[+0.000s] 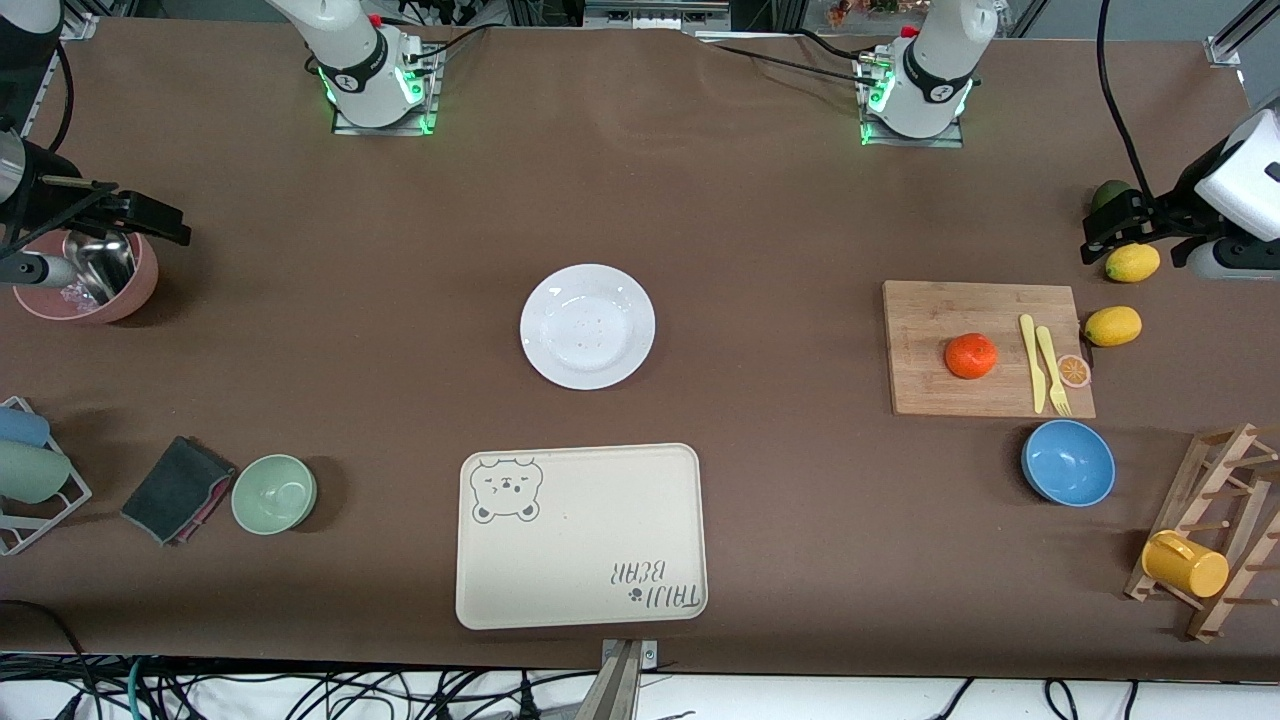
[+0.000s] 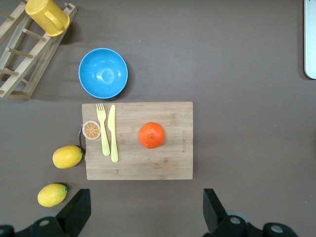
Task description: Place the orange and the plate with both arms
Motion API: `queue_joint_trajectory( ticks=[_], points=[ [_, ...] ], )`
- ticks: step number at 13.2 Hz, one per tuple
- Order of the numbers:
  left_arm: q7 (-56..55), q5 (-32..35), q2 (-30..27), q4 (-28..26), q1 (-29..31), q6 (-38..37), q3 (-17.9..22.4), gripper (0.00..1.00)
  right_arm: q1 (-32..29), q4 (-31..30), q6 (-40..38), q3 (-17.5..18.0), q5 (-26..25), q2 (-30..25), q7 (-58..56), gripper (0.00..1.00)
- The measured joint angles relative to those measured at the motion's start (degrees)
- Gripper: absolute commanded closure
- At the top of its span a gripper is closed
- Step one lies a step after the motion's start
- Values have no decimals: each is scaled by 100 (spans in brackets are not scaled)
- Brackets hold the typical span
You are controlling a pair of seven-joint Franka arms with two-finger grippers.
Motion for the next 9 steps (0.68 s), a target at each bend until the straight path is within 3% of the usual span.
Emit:
queue_joint_trajectory(
  ticks=[9],
  points=[
    [0,0,5,-3,56,0,7,0,0,0,0,0,0,0,0,0]
  ],
)
